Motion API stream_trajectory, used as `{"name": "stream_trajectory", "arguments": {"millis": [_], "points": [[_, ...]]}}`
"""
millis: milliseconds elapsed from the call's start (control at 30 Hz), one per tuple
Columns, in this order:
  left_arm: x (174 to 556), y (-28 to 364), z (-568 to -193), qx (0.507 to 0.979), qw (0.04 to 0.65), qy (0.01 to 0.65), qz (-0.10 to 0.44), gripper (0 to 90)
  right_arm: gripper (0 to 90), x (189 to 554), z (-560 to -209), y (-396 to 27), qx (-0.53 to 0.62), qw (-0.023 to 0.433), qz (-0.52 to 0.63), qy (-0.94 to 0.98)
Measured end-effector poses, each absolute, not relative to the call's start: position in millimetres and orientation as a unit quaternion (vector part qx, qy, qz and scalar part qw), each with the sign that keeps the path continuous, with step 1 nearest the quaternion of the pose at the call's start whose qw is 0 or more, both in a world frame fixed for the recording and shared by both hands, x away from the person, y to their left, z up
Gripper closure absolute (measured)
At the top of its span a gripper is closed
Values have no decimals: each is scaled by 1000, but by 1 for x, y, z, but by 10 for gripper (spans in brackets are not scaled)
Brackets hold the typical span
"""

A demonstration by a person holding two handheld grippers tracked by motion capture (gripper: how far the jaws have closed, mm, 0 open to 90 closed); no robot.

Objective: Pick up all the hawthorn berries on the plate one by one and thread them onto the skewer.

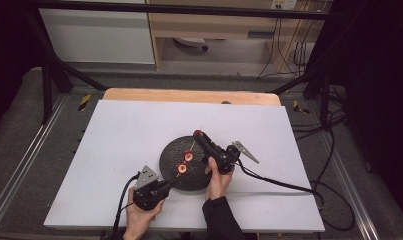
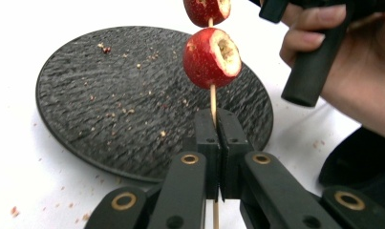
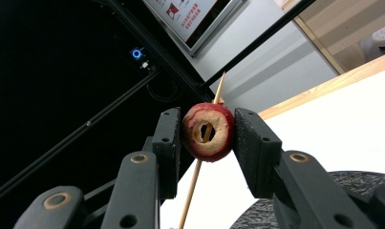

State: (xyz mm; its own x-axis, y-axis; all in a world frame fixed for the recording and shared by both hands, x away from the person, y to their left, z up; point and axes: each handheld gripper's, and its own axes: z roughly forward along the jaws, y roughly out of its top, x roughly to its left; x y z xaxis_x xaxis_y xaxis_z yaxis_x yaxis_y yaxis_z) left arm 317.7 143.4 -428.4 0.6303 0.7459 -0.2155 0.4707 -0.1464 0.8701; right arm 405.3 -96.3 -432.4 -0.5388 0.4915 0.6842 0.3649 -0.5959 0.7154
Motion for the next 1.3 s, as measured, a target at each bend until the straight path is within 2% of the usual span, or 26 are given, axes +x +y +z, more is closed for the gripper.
{"name": "stream_trajectory", "arguments": {"millis": [1067,1133,1300], "points": [[329,139,-428,747,508,410,127,888,631,397,-436,-95,472,37,729,495],[329,141,-428,747,508,409,130,888,620,398,-434,-97,471,37,724,503],[329,144,-428,746,510,409,125,888,528,399,-425,-103,464,53,709,529]]}}
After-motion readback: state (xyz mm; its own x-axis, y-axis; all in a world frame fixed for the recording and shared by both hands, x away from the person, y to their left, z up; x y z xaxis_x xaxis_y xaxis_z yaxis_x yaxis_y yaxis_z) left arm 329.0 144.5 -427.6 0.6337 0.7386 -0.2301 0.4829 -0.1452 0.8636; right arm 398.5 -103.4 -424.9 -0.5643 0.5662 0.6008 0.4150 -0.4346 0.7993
